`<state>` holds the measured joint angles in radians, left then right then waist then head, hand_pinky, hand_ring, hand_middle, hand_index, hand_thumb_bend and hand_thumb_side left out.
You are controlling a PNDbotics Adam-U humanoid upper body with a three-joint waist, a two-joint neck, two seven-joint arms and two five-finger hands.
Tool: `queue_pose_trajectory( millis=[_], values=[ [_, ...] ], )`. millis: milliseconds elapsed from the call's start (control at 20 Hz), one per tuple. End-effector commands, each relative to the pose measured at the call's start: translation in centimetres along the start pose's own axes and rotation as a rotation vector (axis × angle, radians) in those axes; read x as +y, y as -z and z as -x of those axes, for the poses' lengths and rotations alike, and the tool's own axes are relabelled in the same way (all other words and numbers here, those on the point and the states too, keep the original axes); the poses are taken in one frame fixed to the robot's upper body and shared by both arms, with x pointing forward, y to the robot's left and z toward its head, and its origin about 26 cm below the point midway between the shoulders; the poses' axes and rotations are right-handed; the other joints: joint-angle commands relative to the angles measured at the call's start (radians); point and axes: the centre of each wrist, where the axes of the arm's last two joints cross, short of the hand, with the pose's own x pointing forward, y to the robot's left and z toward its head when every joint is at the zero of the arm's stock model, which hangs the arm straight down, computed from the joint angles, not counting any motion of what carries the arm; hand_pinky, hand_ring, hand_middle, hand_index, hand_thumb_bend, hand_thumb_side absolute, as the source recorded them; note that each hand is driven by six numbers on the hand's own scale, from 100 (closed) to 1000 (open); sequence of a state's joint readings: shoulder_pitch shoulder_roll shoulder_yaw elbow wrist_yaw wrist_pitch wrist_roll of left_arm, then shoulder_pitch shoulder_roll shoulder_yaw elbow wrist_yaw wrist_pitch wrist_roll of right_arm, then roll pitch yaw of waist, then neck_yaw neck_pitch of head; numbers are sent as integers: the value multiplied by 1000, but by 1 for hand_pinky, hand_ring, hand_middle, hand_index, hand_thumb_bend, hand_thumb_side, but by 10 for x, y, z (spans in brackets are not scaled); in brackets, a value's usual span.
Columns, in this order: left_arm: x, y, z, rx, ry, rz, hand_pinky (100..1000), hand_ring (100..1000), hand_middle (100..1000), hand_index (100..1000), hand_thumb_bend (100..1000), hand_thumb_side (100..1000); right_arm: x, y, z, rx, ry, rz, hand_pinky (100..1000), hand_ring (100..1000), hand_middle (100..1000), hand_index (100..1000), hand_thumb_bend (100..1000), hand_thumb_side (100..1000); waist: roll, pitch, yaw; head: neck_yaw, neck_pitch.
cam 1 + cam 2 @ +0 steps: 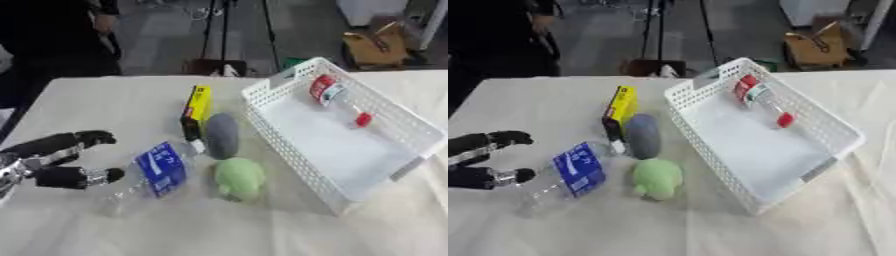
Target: Pick up objects on the table and place them in the box.
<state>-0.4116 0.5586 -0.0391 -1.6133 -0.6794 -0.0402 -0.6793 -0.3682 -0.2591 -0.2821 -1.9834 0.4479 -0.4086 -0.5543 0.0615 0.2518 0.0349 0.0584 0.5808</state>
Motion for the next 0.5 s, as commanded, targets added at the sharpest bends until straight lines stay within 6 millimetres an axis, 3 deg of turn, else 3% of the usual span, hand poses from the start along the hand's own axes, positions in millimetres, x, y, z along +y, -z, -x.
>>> queue_pose_trajectory(
  millis=[50,500],
  values=[
    [11,-4,-12,-18,3,-54,955,1000,1000,1000,539,955,-2,6,-3,-26,-5,-2,684,615,546,766,100,870,4,-24,7,-7,16],
    [14,-6,-27,55,63,-124,952,1000,995,1000,561,945,-4,4,-2,-19,-13,-11,682,613,544,765,100,864,16,-29,23,-20,33]
  ],
)
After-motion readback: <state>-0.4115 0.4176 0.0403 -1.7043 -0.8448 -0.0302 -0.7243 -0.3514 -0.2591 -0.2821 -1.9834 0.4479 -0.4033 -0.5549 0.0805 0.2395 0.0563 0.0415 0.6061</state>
